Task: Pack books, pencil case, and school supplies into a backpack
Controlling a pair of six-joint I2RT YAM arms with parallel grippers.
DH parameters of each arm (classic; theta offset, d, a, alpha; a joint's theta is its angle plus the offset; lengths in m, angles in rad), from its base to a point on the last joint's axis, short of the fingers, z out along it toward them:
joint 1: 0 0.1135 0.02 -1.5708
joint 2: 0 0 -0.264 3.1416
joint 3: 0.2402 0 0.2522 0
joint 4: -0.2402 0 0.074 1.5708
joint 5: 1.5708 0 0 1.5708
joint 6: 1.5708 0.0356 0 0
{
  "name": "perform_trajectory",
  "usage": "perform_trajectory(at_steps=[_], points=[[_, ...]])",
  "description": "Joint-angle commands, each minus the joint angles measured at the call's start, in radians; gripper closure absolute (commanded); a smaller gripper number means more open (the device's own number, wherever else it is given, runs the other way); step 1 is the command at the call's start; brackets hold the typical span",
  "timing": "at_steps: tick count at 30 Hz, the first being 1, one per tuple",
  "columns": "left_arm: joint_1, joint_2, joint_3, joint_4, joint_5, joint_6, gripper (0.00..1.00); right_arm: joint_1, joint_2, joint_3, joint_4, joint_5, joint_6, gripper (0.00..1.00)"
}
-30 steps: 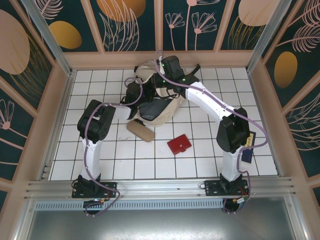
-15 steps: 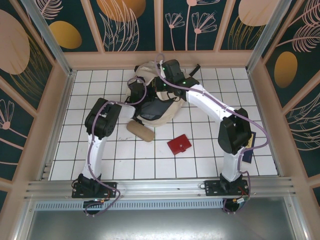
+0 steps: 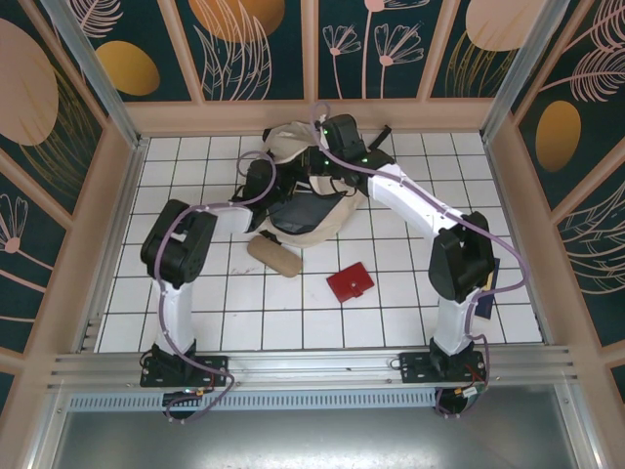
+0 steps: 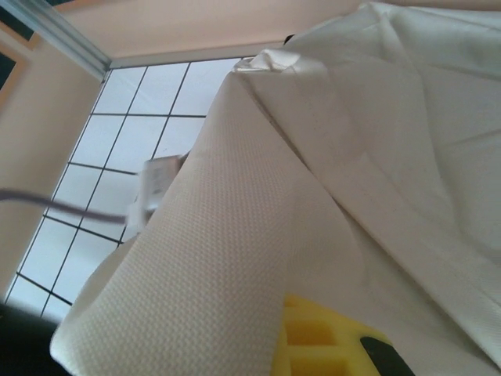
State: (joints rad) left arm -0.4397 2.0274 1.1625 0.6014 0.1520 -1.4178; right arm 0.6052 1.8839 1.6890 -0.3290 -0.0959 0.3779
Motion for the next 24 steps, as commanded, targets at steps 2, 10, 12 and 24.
perform_trajectory(at_steps=[2, 10, 12, 24], points=[[0.003, -0.113, -0.093, -0.117, 0.069, -0.003, 0.34, -0.019, -0.011, 0.009, 0.057, -0.003, 0.043, 0.98], [0.001, -0.364, -0.273, -0.254, 0.059, 0.058, 0.33, -0.024, 0.027, 0.029, 0.053, -0.023, 0.052, 0.97], [0.001, -0.425, -0.301, -0.320, 0.048, 0.086, 0.32, -0.020, 0.035, 0.027, 0.047, -0.029, 0.052, 0.97], [0.003, -0.738, -0.334, -0.754, -0.107, 0.393, 0.19, 0.007, -0.028, -0.155, 0.085, -0.029, 0.018, 0.42]])
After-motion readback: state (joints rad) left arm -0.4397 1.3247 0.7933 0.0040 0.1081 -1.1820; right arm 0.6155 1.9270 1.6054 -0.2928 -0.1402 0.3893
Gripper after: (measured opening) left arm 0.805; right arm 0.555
